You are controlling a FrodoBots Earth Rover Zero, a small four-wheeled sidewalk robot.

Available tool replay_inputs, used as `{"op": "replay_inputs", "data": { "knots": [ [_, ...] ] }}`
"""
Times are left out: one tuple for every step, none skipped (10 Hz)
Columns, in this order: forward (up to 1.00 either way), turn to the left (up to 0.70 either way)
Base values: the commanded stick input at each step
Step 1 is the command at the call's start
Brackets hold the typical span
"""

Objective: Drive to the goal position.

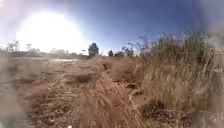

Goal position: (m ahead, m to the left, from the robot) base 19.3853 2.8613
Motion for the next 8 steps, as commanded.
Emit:
{"op": "replay_inputs", "data": {
  "knots": [
    [0.50, 0.00],
    [0.50, 0.00],
    [0.50, 0.00],
    [0.50, 0.00],
    [0.50, 0.00],
    [0.50, 0.00],
    [0.50, 0.00],
    [0.50, 0.00]
  ]
}}
